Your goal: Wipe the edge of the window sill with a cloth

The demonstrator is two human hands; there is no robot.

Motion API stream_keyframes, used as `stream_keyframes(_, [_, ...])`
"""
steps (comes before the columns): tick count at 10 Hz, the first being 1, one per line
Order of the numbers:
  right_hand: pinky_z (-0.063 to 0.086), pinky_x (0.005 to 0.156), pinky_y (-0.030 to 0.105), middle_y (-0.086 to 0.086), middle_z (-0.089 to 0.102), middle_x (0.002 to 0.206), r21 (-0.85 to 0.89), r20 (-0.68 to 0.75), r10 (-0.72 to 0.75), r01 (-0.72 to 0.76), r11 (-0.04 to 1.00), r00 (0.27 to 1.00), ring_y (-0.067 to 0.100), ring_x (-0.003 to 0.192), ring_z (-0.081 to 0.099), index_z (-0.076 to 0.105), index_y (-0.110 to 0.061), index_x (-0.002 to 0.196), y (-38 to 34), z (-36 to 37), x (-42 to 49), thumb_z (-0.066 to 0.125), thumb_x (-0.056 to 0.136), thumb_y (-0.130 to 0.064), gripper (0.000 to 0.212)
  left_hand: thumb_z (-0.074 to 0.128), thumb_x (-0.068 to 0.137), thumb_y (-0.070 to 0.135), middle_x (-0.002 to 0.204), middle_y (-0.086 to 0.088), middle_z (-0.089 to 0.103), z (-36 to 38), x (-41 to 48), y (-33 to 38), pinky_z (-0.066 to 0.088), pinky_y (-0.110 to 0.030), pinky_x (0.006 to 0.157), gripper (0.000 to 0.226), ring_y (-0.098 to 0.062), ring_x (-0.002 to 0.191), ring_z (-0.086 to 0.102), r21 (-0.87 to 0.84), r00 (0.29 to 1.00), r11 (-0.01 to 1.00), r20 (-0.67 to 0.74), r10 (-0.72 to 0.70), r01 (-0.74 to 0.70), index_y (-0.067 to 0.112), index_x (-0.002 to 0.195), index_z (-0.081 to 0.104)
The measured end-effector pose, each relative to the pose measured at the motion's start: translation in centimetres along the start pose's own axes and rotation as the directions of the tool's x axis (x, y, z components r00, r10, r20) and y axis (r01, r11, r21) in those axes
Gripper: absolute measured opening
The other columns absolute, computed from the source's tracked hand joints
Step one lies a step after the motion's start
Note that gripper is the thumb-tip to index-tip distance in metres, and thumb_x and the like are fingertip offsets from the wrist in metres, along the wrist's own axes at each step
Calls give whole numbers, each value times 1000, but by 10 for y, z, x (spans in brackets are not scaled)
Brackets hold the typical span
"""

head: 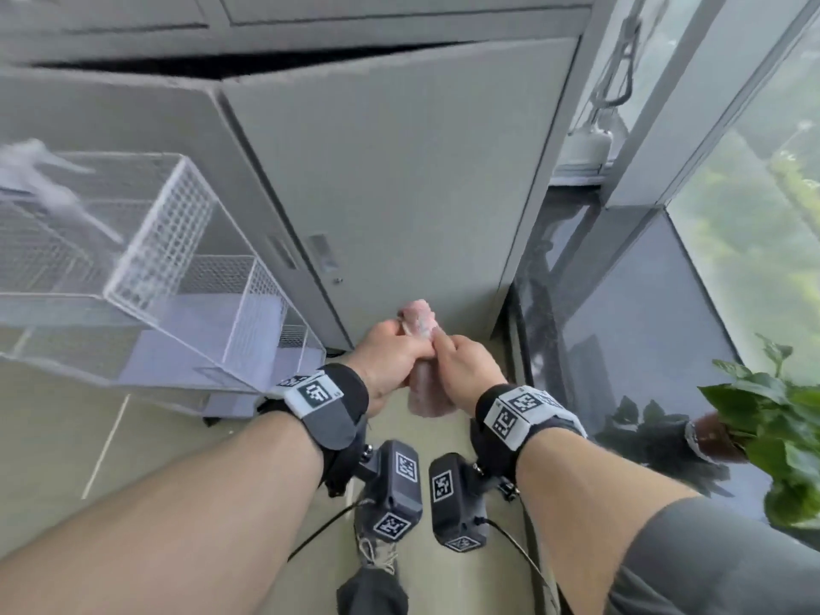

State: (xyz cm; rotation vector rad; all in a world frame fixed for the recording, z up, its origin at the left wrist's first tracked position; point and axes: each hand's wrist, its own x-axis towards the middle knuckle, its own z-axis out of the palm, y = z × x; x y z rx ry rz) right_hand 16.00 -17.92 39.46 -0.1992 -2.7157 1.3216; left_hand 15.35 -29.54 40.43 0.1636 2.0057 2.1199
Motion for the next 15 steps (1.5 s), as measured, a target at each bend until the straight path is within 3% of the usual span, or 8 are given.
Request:
stream_keyframes(4, [46, 88, 34, 12, 61, 103, 203, -286, 84, -25, 979, 955, 27, 96, 56, 60, -7, 109, 11, -166, -88, 41, 89, -16, 30, 49, 80, -3, 92, -18, 68, 137, -61, 84, 55, -42, 73, 19, -30, 80, 67, 5, 983, 988, 100, 154, -155, 2, 94, 61])
stream_keyframes(5, [47, 82, 31, 0, 59, 90, 237, -405, 92, 7, 972, 910, 21, 88, 58, 51, -14, 117, 10, -202, -106, 47, 87, -17, 31, 56, 79, 3, 93, -20, 71, 160, -62, 105, 56, -52, 77, 11, -33, 83, 70, 121, 969, 965, 114, 221, -234, 3, 87, 64])
stream_keyframes(7, [42, 49, 19, -6, 58, 77, 118, -446, -6, 66, 991, 895, 9, 65, 55, 52, -26, 87, 2, -242, -132, 46, 84, -10, 18, 67, 70, 18, 88, -32, 69, 184, -62, 127, 52, -65, 70, 27, -47, 77, 67, 248, 940, 907, 103, 325, -341, -5, 83, 64])
stream_keyframes(10, [53, 77, 35, 8, 64, 100, 7, -485, 102, -113, 994, 869, 25, 88, 62, 47, -18, 117, 4, -261, -153, 36, 92, -8, 29, 68, 78, 24, 81, -23, 72, 222, -61, 136, 55, -59, 70, 22, -39, 74, 70, 317, 913, 857, 181, 365, -405, 2, 84, 68])
stream_keyframes(11, [45, 91, 40, 18, 55, 123, -192, -492, 68, -184, 964, 868, 33, 111, 53, 43, -11, 128, 4, -274, -162, 49, 92, -22, 38, 64, 82, 43, 74, -9, 65, 246, -64, 129, 53, -36, 64, 49, -25, 63, 61, 446, 920, 814, 291, 262, -373, 1, 107, 62])
stream_keyframes(12, [52, 83, 39, 22, 55, 122, -331, -471, 93, -274, 903, 877, 32, 97, 57, 44, 1, 126, -1, -289, -165, 48, 93, -23, 40, 62, 81, 48, 68, -9, 59, 255, -65, 135, 46, -30, 58, 63, -25, 57, 57, 613, 934, 705, 247, 257, -356, -3, 117, 53])
stream_keyframes(13, [45, 62, 32, 19, 62, 108, -370, -549, 9, -253, 894, 836, 29, 80, 57, 55, 1, 109, -2, -300, -163, 42, 94, -21, 30, 59, 81, 32, 52, -2, 41, 258, -64, 153, 32, -25, 48, 27, -19, 42, 38, 613, 898, 658, 252, 362, -437, 11, 67, 49])
stream_keyframes(15, [41, 67, 33, 17, 62, 107, -261, -622, 19, -231, 937, 782, 35, 98, 59, 60, -4, 104, 7, -312, -152, 43, 90, -18, 27, 52, 85, 32, 61, -8, 41, 270, -61, 169, 34, -31, 58, 29, -22, 57, 40, 608, 815, 564, 280, 507, -559, 11, 66, 49])
